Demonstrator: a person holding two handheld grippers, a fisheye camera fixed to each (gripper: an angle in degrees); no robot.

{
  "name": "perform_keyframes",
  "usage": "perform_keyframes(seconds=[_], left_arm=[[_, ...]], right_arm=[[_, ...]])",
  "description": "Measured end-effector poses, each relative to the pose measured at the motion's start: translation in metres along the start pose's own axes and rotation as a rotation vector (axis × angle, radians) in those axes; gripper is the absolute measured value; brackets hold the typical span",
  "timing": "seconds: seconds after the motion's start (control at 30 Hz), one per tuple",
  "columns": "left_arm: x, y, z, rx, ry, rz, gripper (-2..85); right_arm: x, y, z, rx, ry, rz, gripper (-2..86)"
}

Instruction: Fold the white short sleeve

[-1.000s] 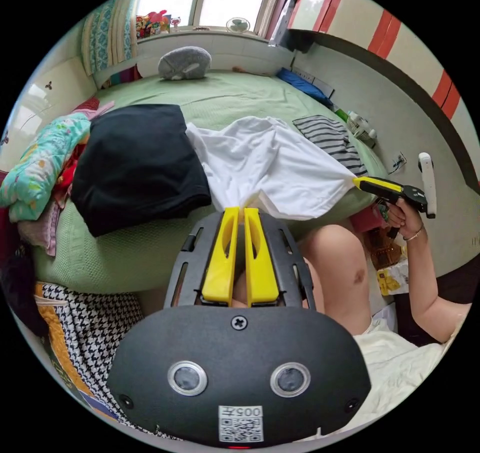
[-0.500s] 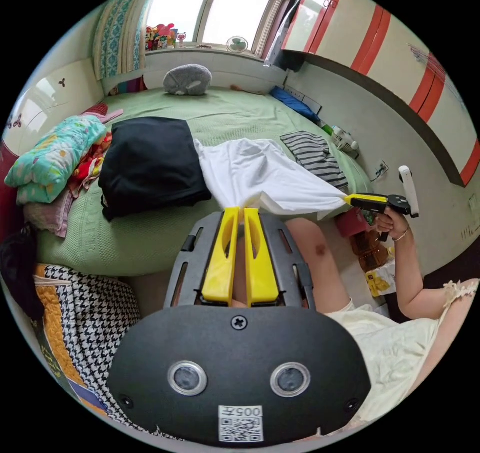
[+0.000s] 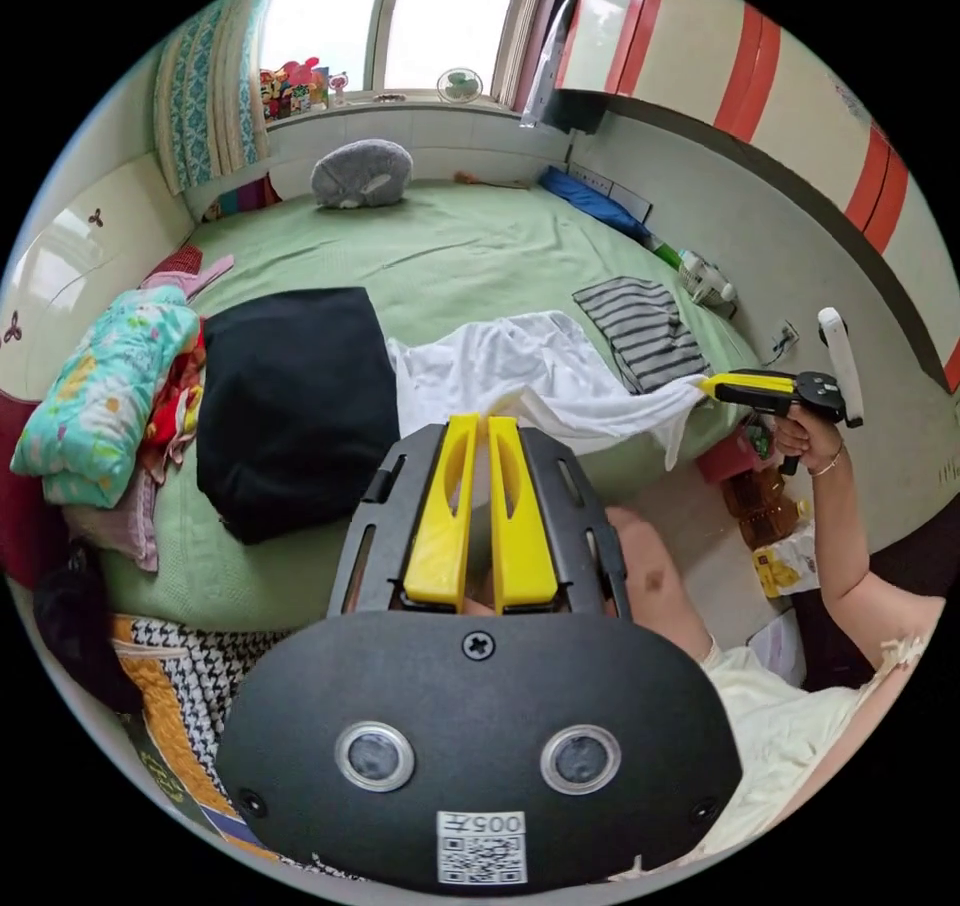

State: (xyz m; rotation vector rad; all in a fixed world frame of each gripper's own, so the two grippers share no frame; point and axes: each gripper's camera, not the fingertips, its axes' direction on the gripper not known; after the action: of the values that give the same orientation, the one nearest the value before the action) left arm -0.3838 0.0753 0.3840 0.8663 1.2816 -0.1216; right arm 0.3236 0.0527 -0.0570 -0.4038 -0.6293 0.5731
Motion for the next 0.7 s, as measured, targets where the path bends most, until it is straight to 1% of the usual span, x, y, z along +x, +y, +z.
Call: perform_keyframes(seconds=[0.07, 0.13, 0.2, 0.27, 0.4, 0.5, 0.6, 0.7], left_arm=[[-0.011, -0.038, 0.015, -0.01, -0.034, -0.006, 2.7], [-0.024, -0.068, 0.028, -0.019, -0.034, -0.033, 2.7], [-0.04, -0.097, 0.039, 0.021, -0.037, -0.082, 2.8], [-0.061, -0.136, 0.048, 0.054, -0.039, -0.14, 2.9], [-0.075, -0.201, 0.046, 0.109, -0.106, -0.122, 3.1], [-0.083, -0.252, 0.035, 0.174, -0.157, -0.121, 3.2], [-0.1, -0.292, 0.034, 0.203, -0.155, -0.199, 3.9], [-0.121, -0.314, 0.057, 0.206, -0.028, -0.258, 7.3]], right_arm=[[0.006, -0.044, 0.017, -0.032, 0.072, -0.01, -1.5], [0.013, -0.08, 0.027, -0.043, 0.085, -0.005, -1.5], [0.023, -0.117, 0.034, -0.038, 0.107, 0.029, -1.5], [0.038, -0.17, 0.042, -0.049, 0.172, 0.091, -1.5], [0.054, -0.244, 0.036, -0.024, 0.213, 0.149, -1.5], [0.062, -0.296, 0.016, 0.07, 0.268, 0.186, -1.5], [0.073, -0.332, 0.001, 0.167, 0.237, 0.267, -1.3], [0.083, -0.348, 0.009, 0.239, 0.166, 0.319, 0.2]])
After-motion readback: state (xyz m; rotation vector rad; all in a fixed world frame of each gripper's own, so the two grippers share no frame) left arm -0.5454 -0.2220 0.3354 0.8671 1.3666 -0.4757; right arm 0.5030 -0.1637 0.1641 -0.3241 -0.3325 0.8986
